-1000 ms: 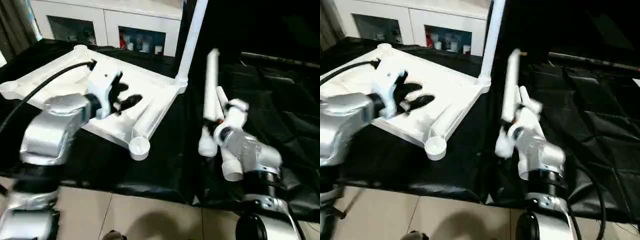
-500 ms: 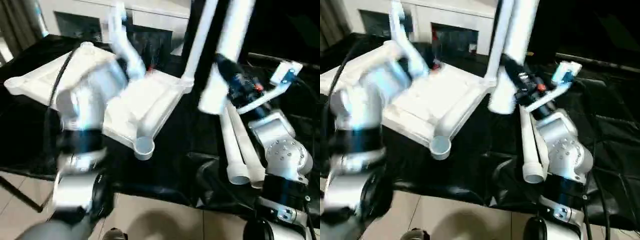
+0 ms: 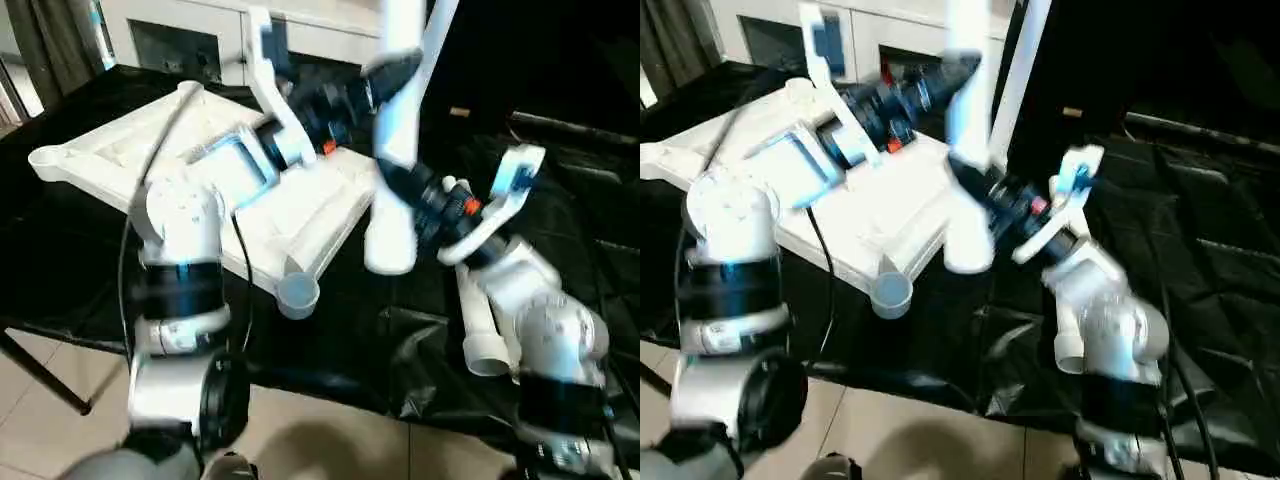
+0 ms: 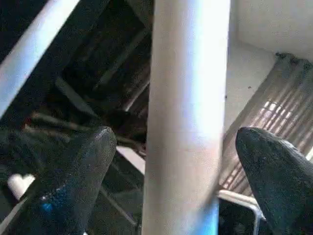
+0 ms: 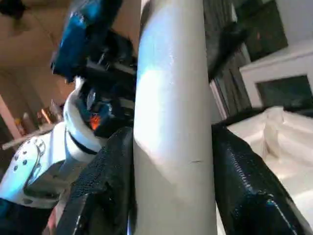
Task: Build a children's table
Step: Pick table leg
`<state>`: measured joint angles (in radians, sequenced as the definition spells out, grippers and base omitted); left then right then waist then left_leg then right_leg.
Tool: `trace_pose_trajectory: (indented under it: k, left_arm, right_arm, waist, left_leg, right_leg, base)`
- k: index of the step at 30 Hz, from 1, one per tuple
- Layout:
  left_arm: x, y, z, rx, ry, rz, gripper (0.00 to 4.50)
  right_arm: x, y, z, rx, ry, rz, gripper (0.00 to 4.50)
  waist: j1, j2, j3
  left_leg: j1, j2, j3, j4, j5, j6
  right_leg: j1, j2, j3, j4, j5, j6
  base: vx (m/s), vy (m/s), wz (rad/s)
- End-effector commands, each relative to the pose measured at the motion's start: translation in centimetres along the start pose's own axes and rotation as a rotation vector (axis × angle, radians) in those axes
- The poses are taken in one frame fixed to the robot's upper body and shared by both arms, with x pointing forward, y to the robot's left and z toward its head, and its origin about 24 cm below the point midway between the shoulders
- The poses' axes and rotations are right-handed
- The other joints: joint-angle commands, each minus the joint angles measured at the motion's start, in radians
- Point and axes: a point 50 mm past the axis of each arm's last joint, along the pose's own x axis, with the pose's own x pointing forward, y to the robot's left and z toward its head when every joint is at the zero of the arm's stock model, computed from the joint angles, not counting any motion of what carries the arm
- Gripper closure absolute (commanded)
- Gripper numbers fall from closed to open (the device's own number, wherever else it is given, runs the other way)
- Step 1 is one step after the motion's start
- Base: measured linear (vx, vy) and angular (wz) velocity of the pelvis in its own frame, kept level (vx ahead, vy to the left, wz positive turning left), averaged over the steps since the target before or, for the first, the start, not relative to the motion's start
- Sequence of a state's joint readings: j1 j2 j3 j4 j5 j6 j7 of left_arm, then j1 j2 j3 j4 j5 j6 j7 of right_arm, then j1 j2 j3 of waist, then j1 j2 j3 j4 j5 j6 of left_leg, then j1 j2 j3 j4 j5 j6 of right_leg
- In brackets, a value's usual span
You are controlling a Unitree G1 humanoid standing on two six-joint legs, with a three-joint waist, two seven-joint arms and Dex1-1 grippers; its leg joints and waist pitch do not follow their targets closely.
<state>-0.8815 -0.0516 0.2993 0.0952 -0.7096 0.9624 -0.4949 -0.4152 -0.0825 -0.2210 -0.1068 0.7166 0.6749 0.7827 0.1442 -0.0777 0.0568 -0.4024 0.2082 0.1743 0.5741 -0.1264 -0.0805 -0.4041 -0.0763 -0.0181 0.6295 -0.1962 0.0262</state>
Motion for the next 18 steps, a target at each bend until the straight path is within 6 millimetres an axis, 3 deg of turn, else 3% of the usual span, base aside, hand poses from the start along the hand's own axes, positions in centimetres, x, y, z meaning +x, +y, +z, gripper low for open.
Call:
trace_pose_trajectory:
  k: [1, 3, 4, 5, 7, 8, 9, 11, 12, 15, 16, 18]
  left_arm:
    - [0.5, -0.7, -0.4, -0.006, 0.022, -0.020, 0.00]
    - [0.5, -0.7, -0.8, -0.008, 0.044, -0.018, 0.00]
    - [0.5, -0.7, -1.0, -0.005, 0.050, -0.009, 0.00]
    - [0.4, -0.6, -1.1, -0.009, 0.043, 0.004, 0.00]
    - [0.4, -0.4, -1.0, -0.004, 0.033, 0.032, 0.00]
    - [0.1, 0.1, -0.7, 0.012, 0.022, 0.110, 0.00]
    - [0.1, 0.2, -0.7, 0.014, 0.023, 0.119, 0.00]
    - [-0.1, 0.4, -0.6, 0.034, 0.034, 0.161, 0.00]
    - [-0.2, 0.4, -0.8, 0.055, 0.054, 0.182, 0.28]
    - [-0.3, 0.4, -1.0, 0.057, 0.060, 0.183, 0.35]
    - [-0.2, 0.2, -1.4, 0.043, 0.062, 0.179, 0.40]
    - [-0.1, 0.5, -2.0, 0.039, 0.064, 0.219, 0.68]
  right_arm:
    - [0.1, 0.7, -0.1, -0.039, 0.036, 0.026, 2.65]
    - [0.3, 0.7, -0.5, -0.060, 0.066, 0.019, 2.65]
    - [0.5, 0.6, -0.9, -0.079, 0.088, 0.003, 2.65]
    - [0.8, 0.3, -1.2, -0.112, 0.107, -0.037, 2.65]
    - [1.1, -0.2, -1.5, -0.151, 0.133, -0.093, 2.65]
    - [1.6, -1.4, -2.1, -0.262, 0.185, -0.229, 2.65]
    - [1.6, -1.5, -2.1, -0.275, 0.193, -0.241, 2.65]
    - [1.8, -2.2, -2.5, -0.380, 0.243, -0.315, 2.65]
    - [2.0, -2.6, -3.0, -0.480, 0.299, -0.363, 2.65]
    - [2.1, -2.6, -3.3, -0.510, 0.314, -0.381, 2.65]
    - [2.4, -2.5, -3.7, -0.525, 0.326, -0.392, 2.66]
    - [3.0, -2.1, -4.2, -0.550, 0.328, -0.397, 2.66]
  waist:
    - [-0.001, 0.001, -0.072]
    - [-0.003, 0.001, -0.072]
    - [-0.002, 0.007, -0.072]
    - [-0.004, 0.003, -0.071]
    - [-0.006, 0.005, -0.071]
    - [-0.006, 0.007, -0.072]
    - [-0.013, 0.005, -0.071]
    - [-0.013, 0.009, -0.071]
    - [-0.013, 0.014, -0.071]
    - [-0.016, 0.011, -0.071]
    - [-0.013, 0.012, -0.074]
    - [-0.013, 0.010, -0.074]
  left_leg:
    - [0.027, 0.007, 0.004, -0.058, -0.219, -0.029]
    - [0.026, 0.006, 0.003, -0.059, -0.228, -0.031]
    - [0.027, 0.005, 0.002, -0.059, -0.231, -0.033]
    - [0.026, 0.005, 0.002, -0.059, -0.232, -0.037]
    - [0.027, 0.006, 0.001, -0.060, -0.236, -0.050]
    - [0.027, 0.007, 0.001, -0.060, -0.237, -0.052]
    - [0.023, 0.004, -0.001, -0.060, -0.238, -0.063]
    - [0.029, 0.007, -0.001, -0.060, -0.249, -0.067]
    - [0.030, 0.006, -0.002, -0.060, -0.253, -0.069]
    - [0.030, 0.006, -0.001, -0.060, -0.249, -0.068]
    - [0.033, 0.006, -0.001, -0.057, -0.235, -0.059]
    - [0.030, 0.005, 0.000, -0.057, -0.218, -0.055]
  right_leg:
    - [0.043, -0.039, 0.014, -0.084, -0.158, -0.126]
    - [0.042, -0.038, 0.014, -0.085, -0.166, -0.123]
    - [0.042, -0.039, 0.014, -0.085, -0.169, -0.122]
    - [0.042, -0.038, 0.014, -0.086, -0.171, -0.118]
    - [0.039, -0.038, 0.014, -0.085, -0.170, -0.117]
    - [0.040, -0.038, 0.014, -0.084, -0.166, -0.116]
    - [0.041, -0.037, 0.014, -0.085, -0.168, -0.107]
    - [0.037, -0.038, 0.015, -0.086, -0.185, -0.096]
    - [0.038, -0.037, 0.015, -0.085, -0.185, -0.094]
    - [0.038, -0.033, 0.015, -0.082, -0.149, -0.099]
    - [0.039, -0.031, 0.015, -0.076, -0.098, -0.111]
    - [0.041, -0.029, 0.015, -0.073, -0.059, -0.120]
  base:
    - [0.000, 0.000, 0.00]
    - [0.000, 0.000, 0.00]
    - [0.000, 0.000, 0.00]
    - [0.000, 0.000, 0.00]
    - [0.000, 0.000, 0.00]
    - [0.000, 0.000, 0.00]
    - [0.000, 0.000, 0.00]
    - [0.000, 0.000, 0.00]
    - [0.000, 0.000, 0.00]
    - [0.000, 0.000, 0.00]
    - [0.000, 0.000, 0.00]
    - [0.000, 0.000, 0.00]
